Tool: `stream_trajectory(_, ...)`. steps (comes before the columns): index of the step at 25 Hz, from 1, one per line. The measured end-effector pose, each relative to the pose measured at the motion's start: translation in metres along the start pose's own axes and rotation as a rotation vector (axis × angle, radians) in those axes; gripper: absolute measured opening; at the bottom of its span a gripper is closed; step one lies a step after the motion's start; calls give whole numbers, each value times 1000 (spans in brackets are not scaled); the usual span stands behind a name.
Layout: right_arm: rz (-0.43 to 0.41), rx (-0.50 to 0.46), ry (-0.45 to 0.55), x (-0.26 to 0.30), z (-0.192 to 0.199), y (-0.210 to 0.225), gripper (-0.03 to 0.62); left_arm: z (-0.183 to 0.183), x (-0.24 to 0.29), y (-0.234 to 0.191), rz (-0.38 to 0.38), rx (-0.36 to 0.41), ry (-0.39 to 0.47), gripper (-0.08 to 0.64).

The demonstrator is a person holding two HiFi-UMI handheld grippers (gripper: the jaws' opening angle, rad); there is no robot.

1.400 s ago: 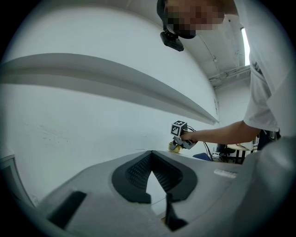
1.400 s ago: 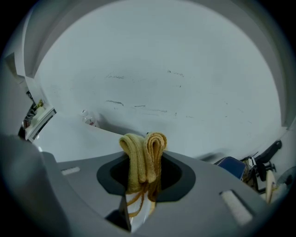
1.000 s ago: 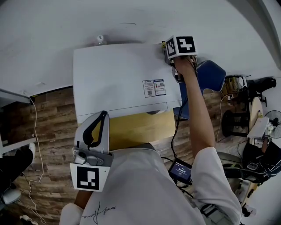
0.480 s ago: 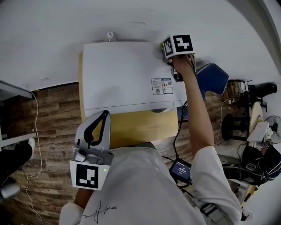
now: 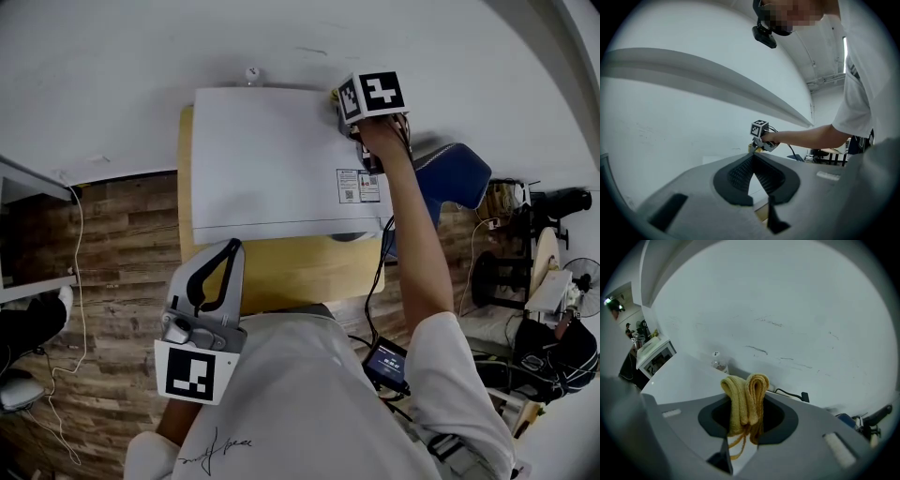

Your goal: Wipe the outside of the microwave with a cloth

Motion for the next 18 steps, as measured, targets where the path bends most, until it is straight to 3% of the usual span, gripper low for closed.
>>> stream_trajectory(5, -41, -23, 6, 7, -10, -25, 118, 9, -9, 5, 16, -1, -34, -6)
stream_trajectory(18, -164, -129, -14, 42, -47, -107, 118, 10, -21, -20, -51, 2, -33, -6)
Point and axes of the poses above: the fingertips, and each gripper's own axes: x forward along the fingers, y to its right, z out of its underside, the point moved 3 cm from there along -x, backward along the fingers, and after that the axes turned 15 degrees about -z, right-handed, at the moved point
